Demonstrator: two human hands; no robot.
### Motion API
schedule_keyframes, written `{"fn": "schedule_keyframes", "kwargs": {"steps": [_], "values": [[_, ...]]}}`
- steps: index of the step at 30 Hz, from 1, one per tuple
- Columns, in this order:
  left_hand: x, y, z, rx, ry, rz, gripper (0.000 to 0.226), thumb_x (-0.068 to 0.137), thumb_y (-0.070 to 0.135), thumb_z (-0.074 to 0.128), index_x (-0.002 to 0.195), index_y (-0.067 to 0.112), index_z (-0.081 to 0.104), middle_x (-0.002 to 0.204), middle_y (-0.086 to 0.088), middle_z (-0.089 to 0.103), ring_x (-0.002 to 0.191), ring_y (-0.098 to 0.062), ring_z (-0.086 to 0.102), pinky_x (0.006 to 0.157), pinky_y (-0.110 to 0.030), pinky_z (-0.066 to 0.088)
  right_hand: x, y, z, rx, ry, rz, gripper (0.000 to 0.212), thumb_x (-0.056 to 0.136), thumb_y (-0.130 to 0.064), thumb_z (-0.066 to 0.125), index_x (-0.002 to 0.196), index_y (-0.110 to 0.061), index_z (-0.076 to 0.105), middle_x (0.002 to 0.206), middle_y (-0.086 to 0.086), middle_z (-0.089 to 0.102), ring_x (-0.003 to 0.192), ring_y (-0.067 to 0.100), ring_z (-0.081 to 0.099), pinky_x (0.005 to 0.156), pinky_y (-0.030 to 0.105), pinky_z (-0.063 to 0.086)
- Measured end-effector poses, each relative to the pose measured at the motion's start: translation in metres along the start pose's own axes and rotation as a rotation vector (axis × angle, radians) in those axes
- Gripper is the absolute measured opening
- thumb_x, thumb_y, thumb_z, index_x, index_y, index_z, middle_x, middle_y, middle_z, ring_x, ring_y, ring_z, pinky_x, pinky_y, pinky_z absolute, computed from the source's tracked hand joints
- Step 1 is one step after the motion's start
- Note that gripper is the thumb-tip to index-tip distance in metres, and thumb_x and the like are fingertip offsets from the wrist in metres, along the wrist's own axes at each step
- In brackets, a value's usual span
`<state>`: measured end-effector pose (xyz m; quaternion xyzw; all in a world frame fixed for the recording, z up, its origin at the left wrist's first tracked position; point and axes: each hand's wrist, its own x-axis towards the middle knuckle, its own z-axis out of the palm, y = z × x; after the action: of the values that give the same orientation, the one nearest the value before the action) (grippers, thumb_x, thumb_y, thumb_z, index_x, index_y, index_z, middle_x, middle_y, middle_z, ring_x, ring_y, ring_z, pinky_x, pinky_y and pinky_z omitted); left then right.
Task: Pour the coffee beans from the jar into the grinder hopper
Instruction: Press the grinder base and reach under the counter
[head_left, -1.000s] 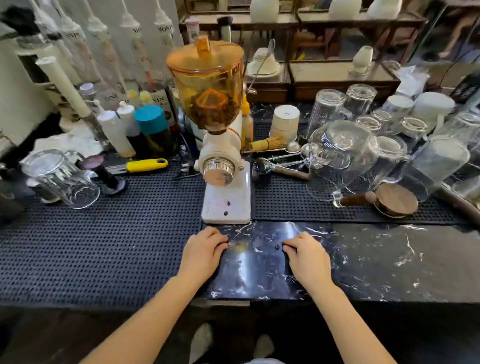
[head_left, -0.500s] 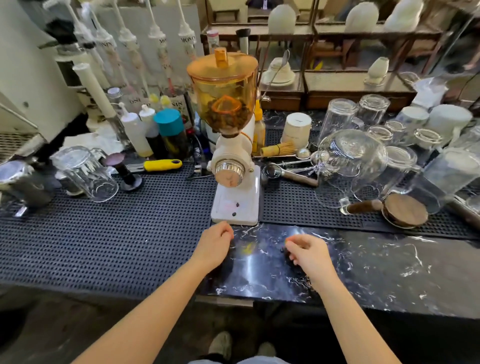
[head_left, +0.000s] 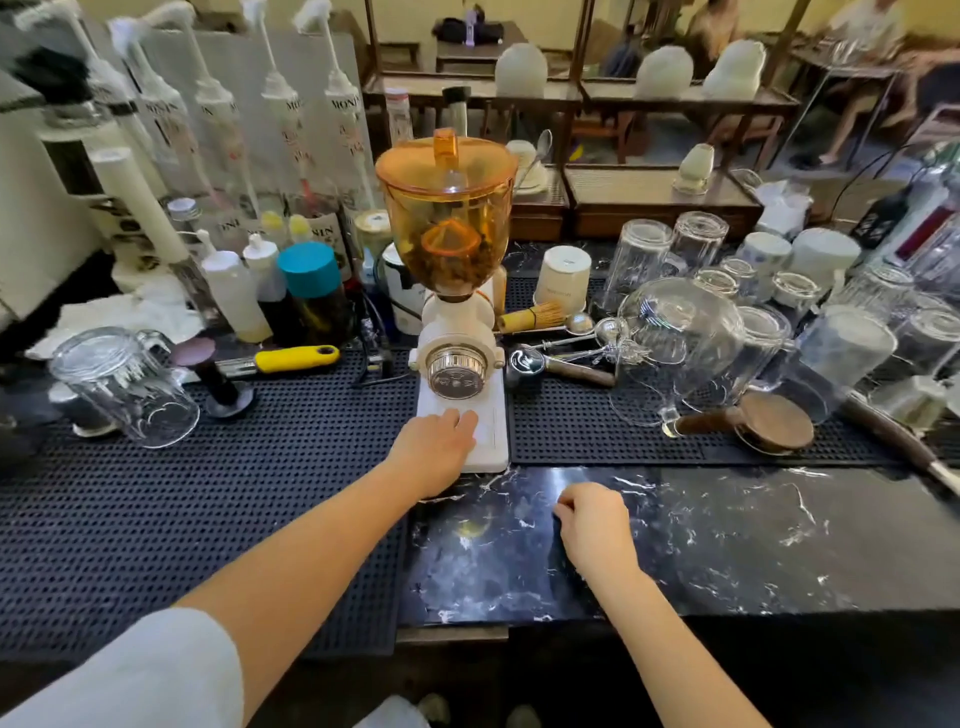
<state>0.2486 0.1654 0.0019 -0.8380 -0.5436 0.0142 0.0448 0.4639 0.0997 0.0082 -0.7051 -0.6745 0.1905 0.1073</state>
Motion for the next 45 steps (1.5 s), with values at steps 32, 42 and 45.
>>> {"fn": "schedule_keyframes", "kwargs": {"steps": [32, 42, 45], "values": [[-0.010, 0.148, -0.028, -1.466, -0.854, 0.171, 0.044, 0.093, 0.026, 0.049, 0.051, 0.019, 0.036, 0.043, 0.003, 0.032, 0.036, -0.011, 0.022, 0.036, -0.019, 0.015, -0.116, 0.075, -0.029, 1.803, 0.141, 0.833, 0.044, 0.093, -0.029, 0.046, 0.051, -0.019, 0.038, 0.047, -0.003, 0.029, 0.039, 0.010, 0.025, 0.035, 0.018, 0.015], [-0.046, 0.400, 0.004, -0.202, -0.896, 0.972, 0.042, 0.094, 0.042, 0.046, 0.083, 0.007, 0.066, 0.100, -0.021, 0.067, 0.094, -0.038, 0.061, 0.076, -0.038, 0.047, -0.266, 0.249, 0.047, 0.733, 0.138, 1.357, 0.039, 0.092, -0.031, 0.041, 0.077, -0.005, 0.065, 0.085, 0.019, 0.064, 0.086, 0.033, 0.058, 0.074, 0.035, 0.039], [-0.031, 0.444, 0.049, -0.014, -0.988, 0.915, 0.039, 0.095, 0.038, 0.047, 0.107, 0.004, 0.061, 0.115, -0.023, 0.062, 0.103, -0.041, 0.058, 0.084, -0.043, 0.050, -0.278, 0.286, 0.077, 0.666, 0.014, 1.363, 0.043, 0.093, -0.033, 0.038, 0.102, 0.000, 0.063, 0.115, 0.024, 0.062, 0.110, 0.037, 0.055, 0.086, 0.035, 0.042]]}}
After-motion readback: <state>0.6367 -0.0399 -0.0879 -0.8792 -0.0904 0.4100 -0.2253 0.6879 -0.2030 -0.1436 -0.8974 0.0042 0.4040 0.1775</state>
